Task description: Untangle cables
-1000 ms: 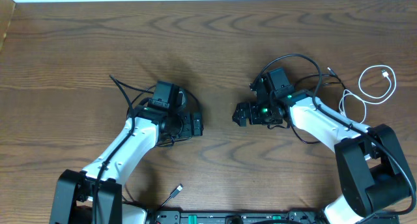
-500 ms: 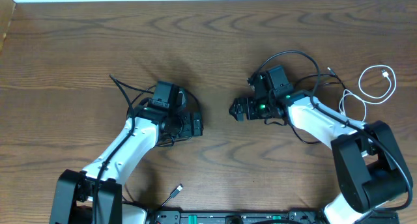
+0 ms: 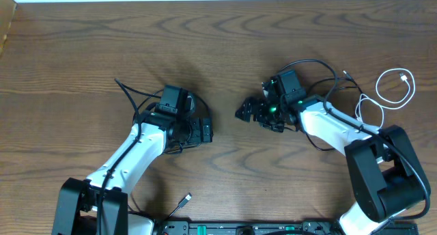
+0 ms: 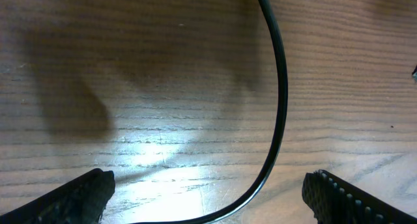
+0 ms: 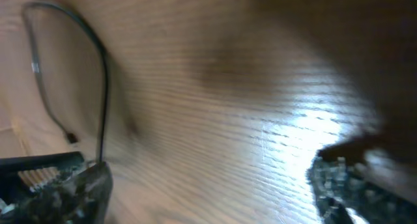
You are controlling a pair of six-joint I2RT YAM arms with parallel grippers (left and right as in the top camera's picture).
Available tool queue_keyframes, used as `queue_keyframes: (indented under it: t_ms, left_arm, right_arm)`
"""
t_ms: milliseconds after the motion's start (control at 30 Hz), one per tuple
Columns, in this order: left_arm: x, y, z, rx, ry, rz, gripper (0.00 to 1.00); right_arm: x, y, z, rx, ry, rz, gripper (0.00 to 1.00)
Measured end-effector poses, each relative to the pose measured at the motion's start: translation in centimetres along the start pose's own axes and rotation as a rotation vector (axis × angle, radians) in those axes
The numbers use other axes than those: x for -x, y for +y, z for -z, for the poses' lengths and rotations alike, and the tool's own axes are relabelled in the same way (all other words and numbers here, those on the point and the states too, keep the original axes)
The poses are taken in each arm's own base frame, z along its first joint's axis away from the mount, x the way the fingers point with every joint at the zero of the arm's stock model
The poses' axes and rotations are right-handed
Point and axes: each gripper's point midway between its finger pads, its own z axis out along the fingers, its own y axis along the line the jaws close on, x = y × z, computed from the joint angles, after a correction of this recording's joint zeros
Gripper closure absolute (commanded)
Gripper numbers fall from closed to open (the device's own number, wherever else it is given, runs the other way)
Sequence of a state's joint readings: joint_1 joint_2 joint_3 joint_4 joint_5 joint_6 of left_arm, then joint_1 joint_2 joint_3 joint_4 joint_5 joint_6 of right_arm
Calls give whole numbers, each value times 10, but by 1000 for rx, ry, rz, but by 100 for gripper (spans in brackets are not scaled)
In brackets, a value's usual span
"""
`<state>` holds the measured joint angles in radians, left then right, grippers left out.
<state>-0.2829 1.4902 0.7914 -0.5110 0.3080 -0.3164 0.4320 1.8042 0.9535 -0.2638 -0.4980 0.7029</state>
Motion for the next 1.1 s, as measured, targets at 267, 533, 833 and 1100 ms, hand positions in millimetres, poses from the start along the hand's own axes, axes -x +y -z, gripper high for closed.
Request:
queue_keyframes:
  t_ms: [267,533,833,1100]
  left_arm:
    - [-5,7,17,58,4,4,2]
    - [36,3,98,135,-296,-33,2]
    - [20,57,130,432,-347,46,2]
    - [15,76,125,540,-314,87,2]
  right_arm:
    - [-23,22,-14,-3,26,121,1]
    - [-43,53,-31,43,19,282,1]
    - [-62,81,-43,91,-2,429,14]
    - [-71,103,-53,105,-65,523,41]
